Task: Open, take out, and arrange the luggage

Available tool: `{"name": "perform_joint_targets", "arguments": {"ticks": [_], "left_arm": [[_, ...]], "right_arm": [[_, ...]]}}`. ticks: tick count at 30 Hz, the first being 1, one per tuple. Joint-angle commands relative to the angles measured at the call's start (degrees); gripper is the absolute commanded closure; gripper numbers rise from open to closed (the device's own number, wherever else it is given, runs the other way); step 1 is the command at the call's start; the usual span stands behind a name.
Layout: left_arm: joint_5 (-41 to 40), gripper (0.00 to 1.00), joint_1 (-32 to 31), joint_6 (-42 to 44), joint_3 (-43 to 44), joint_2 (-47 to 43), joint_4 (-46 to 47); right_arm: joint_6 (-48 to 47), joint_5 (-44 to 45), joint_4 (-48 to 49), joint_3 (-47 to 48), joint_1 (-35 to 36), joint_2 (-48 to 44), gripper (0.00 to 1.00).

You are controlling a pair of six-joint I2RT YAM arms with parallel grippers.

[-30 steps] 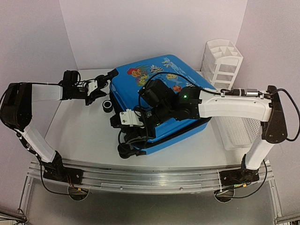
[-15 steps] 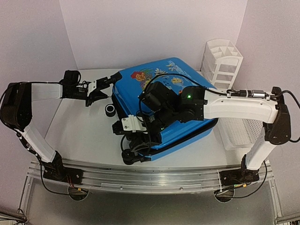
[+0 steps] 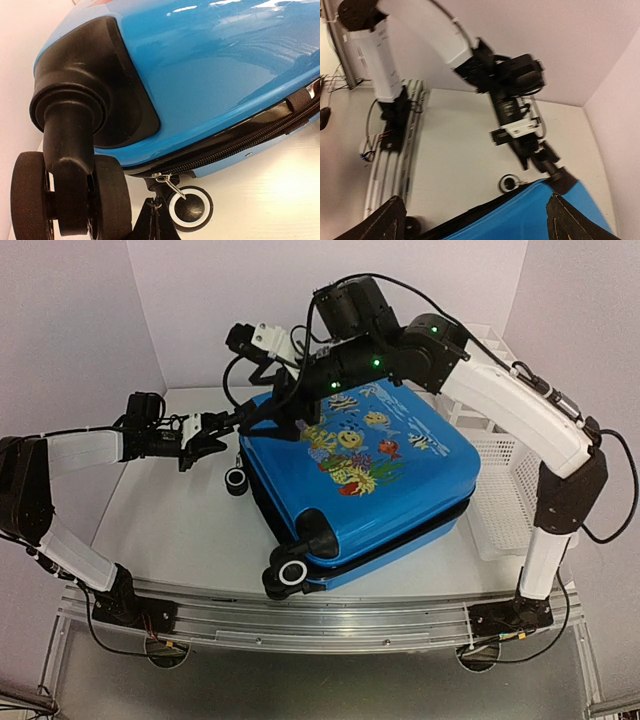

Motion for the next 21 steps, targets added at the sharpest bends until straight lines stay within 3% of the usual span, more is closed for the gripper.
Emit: {"name": "perform_joint_targets", "arguments": {"ticks": [1,7,9,11,15,21], "left_arm": [[-1.72,1.00,0.19,-2.06,-0.75,-1.75,3.95],[0.38,1.00,2.42,-2.14,1.47,-2.32,-2.69],[1.25,0.95,3.81,-1.71,1.66,-2.40,-3.97],[1.40,0.85,5.06,-2.13,2.20,-2.00,-4.51],[0.61,0.50,5.66,-3.17,2.36,-1.32,-1.63],[0.24,0.17,5.62,-4.65,5.60,-0.79,0.63]], "right_arm": [[-5.98,7.72,1.78,9.50,-2.16,11.42,0.10],[-3.69,11.58,6.44,17.91,-3.64,21.19,0.11],[-2.22,12.61,9.02,17.79,-3.74,22.18,0.10],[-1.30,13.30,10.42,17.07,-3.82,22.62,0.10],[-0.69,14.54,11.29,13.77,-3.92,22.83,0.10],[0.91,14.83,12.01,9.93,-4.44,22.75,0.10]]}}
